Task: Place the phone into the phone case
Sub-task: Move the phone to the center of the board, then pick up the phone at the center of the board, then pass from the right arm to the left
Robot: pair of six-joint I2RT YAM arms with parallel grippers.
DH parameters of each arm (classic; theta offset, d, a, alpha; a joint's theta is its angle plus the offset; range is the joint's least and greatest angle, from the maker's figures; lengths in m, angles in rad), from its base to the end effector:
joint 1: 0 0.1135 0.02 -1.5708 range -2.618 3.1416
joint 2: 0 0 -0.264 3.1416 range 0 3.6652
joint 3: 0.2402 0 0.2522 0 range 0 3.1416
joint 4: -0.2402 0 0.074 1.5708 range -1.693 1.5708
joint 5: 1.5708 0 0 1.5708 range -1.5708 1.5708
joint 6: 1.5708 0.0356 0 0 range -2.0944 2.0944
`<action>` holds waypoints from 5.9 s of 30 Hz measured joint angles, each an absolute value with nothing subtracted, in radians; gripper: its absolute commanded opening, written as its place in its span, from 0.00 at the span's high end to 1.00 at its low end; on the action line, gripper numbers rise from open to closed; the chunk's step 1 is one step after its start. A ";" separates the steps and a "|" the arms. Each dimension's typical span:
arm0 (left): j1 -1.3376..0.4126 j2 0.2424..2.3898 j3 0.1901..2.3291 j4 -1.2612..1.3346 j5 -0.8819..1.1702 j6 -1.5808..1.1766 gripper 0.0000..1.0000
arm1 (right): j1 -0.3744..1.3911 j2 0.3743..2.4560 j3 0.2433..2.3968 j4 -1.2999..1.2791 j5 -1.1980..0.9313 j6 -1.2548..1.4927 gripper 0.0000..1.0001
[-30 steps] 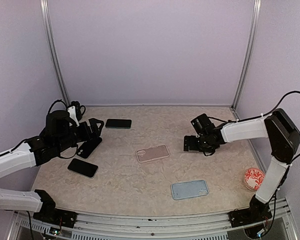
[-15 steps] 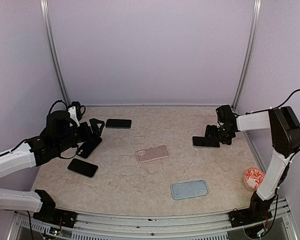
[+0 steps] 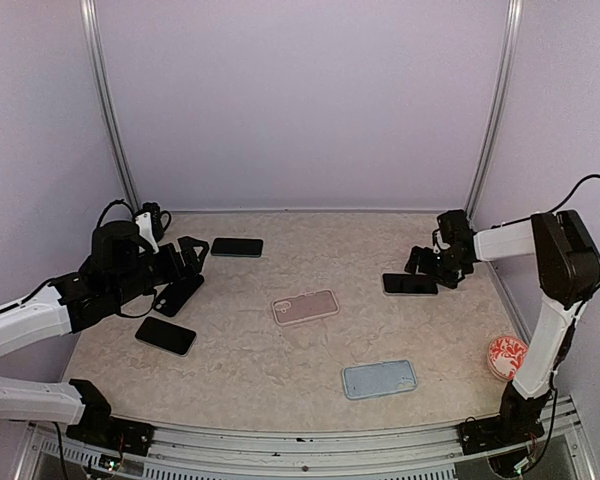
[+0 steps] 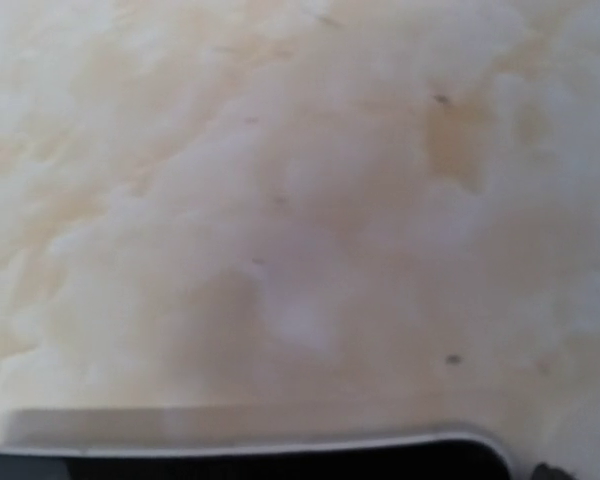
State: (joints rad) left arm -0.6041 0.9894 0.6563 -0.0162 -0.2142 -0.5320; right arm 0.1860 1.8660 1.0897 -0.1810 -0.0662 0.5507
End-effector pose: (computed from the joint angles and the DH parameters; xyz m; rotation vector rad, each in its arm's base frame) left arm 0.1922 -0.1235 0.2735 -0.0762 1.9504 -0.5566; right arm 0.3697 0.0720 0.1477 0.4391 2.5297 0.3721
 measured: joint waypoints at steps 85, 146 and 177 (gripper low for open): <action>-0.604 0.979 0.635 0.007 -0.209 -0.543 0.01 | 0.398 1.831 0.964 -0.063 -0.186 -0.059 0.01; -0.626 1.294 0.617 0.273 0.122 -0.722 0.01 | 0.594 1.607 0.841 0.086 -0.078 -0.037 0.45; -0.659 1.761 0.866 0.572 0.584 -0.791 0.10 | 0.868 1.559 0.781 0.267 -0.039 -0.095 0.45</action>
